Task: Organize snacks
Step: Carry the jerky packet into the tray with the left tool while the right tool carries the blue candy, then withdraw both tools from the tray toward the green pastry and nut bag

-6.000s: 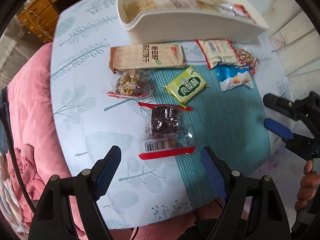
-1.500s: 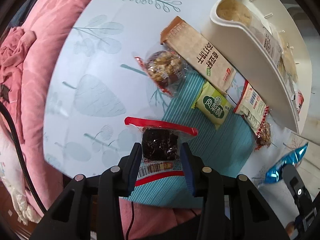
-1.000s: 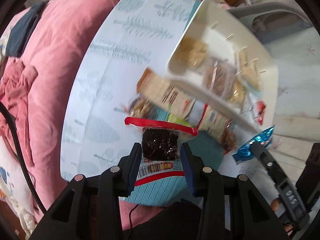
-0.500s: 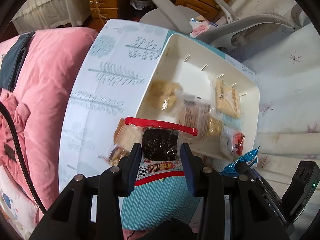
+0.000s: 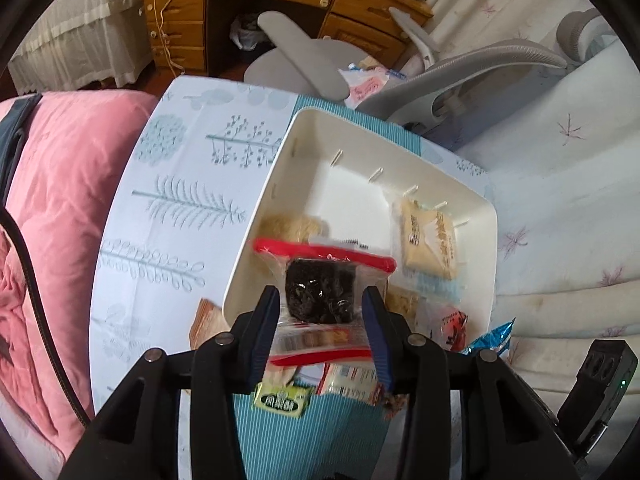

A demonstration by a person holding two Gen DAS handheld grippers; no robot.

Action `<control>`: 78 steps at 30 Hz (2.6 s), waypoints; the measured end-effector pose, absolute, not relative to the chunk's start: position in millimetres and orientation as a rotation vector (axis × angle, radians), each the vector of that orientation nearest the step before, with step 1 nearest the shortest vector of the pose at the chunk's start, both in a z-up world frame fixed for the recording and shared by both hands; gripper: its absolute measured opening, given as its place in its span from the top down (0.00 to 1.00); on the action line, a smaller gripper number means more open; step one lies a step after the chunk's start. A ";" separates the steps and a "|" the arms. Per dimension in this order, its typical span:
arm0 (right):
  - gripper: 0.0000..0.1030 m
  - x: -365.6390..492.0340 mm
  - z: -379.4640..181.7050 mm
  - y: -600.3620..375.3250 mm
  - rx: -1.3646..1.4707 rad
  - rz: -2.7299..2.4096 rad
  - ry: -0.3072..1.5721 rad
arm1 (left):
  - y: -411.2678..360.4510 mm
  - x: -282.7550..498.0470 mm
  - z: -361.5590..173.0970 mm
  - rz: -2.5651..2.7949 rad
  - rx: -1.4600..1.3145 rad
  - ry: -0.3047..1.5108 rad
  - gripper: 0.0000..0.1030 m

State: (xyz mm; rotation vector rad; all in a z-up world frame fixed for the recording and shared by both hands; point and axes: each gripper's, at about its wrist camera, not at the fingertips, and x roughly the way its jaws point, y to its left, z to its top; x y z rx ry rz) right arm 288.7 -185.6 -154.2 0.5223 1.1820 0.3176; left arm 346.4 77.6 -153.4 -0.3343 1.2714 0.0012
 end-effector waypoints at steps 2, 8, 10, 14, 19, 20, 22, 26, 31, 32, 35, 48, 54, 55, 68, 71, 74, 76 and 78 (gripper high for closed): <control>0.68 289.8 -155.6 -185.5 0.525 0.320 1.190 | 76.2 347.7 -152.1 0.015 -0.315 1.254 0.46; 0.51 289.4 -161.0 -189.2 0.562 0.309 1.210 | 74.9 343.6 -152.2 0.021 -0.299 1.239 0.40; 0.49 288.1 -161.0 -190.0 0.567 0.309 1.211 | 74.7 340.3 -152.7 0.027 -0.290 1.244 0.39; 0.44 283.6 -158.9 -191.8 0.582 0.308 1.205 | 73.9 330.2 -151.1 0.037 -0.260 1.241 0.39; 0.41 274.3 -154.4 -197.4 0.607 0.301 1.183 | 72.4 312.4 -148.0 0.014 -0.266 1.221 0.39; 0.41 271.8 -152.7 -198.8 0.609 0.303 1.174 | 72.1 308.5 -147.6 0.010 -0.265 1.217 0.39; 0.41 267.6 -150.4 -202.1 0.610 0.304 1.156 | 70.2 300.8 -147.7 -0.003 -0.263 1.208 0.39; 0.41 256.4 -147.9 -208.1 0.596 0.293 1.131 | 67.9 284.6 -152.2 -0.015 -0.264 1.204 0.39; 0.41 238.1 -149.0 -213.0 0.547 0.277 1.110 | 64.8 266.6 -161.8 -0.018 -0.250 1.195 0.39; 0.41 234.2 -149.8 -213.5 0.539 0.275 1.109 | 64.1 262.4 -164.7 -0.013 -0.244 1.188 0.39; 0.41 224.4 -151.9 -212.9 0.509 0.267 1.109 | 60.6 251.9 -174.5 -0.012 -0.226 1.189 0.39; 0.41 196.8 -177.5 -196.5 0.263 0.232 1.118 | 53.0 221.1 -232.1 -0.023 -0.243 1.300 0.33; 0.41 185.8 -195.0 -185.5 0.150 0.234 1.138 | 48.7 218.0 -258.8 -0.012 -0.236 1.357 0.29; 0.41 184.6 -197.3 -184.1 0.133 0.234 1.140 | 47.9 217.9 -264.1 -0.006 -0.230 1.366 0.26; 0.41 184.7 -232.8 -170.0 -0.007 0.257 1.184 | 45.1 223.1 -312.4 0.059 -0.168 1.442 0.24; 0.41 186.6 -242.5 -167.1 -0.032 0.263 1.188 | 43.1 226.1 -324.0 0.070 -0.160 1.454 0.25; 0.41 188.2 -250.2 -165.3 -0.047 0.268 1.190 | 42.7 227.7 -329.0 0.080 -0.140 1.442 0.24; 0.41 189.1 -255.3 -163.3 -0.061 0.275 1.191 | 40.6 231.8 -333.2 0.080 -0.118 1.435 0.24; 0.41 190.6 -260.3 -160.9 -0.072 0.282 1.193 | 38.5 234.1 -334.4 0.081 -0.106 1.425 0.24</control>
